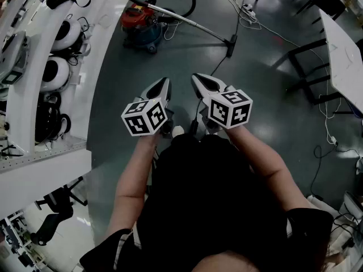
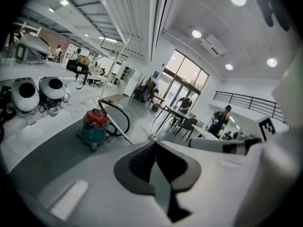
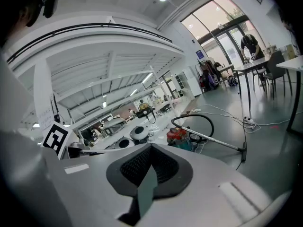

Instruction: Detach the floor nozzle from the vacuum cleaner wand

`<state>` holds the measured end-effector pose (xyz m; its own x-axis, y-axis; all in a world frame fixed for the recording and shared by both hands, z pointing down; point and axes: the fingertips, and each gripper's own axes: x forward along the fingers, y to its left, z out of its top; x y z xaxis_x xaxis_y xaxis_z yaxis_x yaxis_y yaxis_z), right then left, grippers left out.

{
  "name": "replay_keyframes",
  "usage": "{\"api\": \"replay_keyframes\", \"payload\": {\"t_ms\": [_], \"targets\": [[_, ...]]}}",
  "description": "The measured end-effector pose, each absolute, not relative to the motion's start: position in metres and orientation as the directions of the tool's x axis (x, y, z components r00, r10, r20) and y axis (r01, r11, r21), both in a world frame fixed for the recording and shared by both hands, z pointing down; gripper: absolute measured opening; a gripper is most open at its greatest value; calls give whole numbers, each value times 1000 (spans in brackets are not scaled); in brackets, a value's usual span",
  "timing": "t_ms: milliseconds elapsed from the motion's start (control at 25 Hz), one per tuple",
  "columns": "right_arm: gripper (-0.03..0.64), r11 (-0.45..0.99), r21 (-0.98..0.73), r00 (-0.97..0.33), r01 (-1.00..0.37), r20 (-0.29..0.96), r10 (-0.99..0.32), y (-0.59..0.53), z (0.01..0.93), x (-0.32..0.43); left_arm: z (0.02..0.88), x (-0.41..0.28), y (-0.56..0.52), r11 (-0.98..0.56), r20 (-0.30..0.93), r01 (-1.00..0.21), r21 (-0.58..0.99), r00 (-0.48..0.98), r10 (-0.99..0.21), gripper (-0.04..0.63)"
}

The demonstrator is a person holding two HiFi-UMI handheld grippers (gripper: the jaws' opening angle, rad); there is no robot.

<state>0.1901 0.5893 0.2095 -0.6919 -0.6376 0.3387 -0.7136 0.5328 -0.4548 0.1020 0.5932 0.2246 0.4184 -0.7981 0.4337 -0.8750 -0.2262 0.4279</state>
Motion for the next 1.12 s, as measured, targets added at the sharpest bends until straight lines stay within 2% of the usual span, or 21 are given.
{"api": "replay_keyframes", "payload": {"t_ms": [560,1120], "targets": [[-8,501,-504,-696,-704,347,-629,573,222,160,230,64,581,-221,420,-859,461,431,-799,9],[-8,471,-508,-678,-721,373,-634,570,241,87,255,-15,587,-230,487,-864,448,452,-748,9]]}}
